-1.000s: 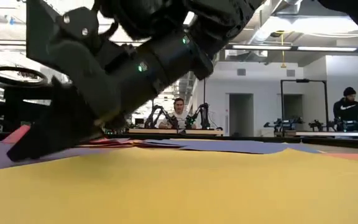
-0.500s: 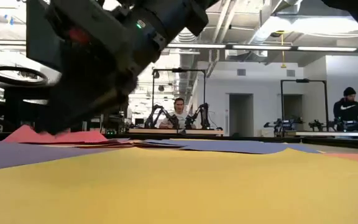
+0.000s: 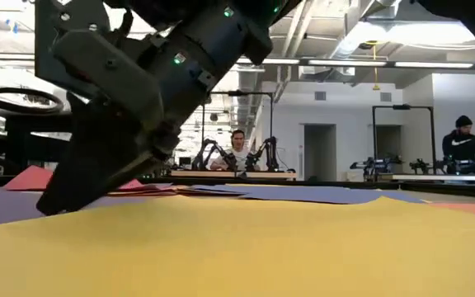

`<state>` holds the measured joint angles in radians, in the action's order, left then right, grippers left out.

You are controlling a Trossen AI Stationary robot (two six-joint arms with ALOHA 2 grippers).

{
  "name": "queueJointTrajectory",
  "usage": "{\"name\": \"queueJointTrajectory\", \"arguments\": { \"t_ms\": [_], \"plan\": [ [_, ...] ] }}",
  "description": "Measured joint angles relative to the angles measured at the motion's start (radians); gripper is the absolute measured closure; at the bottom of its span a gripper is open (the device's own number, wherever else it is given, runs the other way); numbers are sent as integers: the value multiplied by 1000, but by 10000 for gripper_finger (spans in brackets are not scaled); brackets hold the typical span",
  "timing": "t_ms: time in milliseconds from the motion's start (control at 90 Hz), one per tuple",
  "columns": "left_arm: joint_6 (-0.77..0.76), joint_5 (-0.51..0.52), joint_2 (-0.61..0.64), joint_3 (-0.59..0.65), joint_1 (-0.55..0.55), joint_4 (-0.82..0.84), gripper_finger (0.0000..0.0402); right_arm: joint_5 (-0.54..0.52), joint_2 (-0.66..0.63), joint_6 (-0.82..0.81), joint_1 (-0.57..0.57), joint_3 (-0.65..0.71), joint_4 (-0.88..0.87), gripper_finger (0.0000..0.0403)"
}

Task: Organize paper
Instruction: Stack the violet paper on top of the violet paper

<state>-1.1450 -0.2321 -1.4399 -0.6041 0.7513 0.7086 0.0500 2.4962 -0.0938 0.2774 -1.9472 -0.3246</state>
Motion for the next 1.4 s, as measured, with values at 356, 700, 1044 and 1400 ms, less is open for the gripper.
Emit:
{"name": "queueJointTrajectory", "arguments": {
  "t_ms": [356,700,1044,1400],
  "plan": [
    [0,1,0,-3,0,2,402,9,-10,43,-13,1,1,257],
    [-17,141,19,-131,-1,265,401,5,-13,44,-26,0,-30,257],
    [-56,270,113,-279,0,326,401,0,-7,126,-28,-169,-274,257],
    [-148,379,73,-306,119,24,401,1,-56,173,-82,-206,-436,257]
  ]
}}
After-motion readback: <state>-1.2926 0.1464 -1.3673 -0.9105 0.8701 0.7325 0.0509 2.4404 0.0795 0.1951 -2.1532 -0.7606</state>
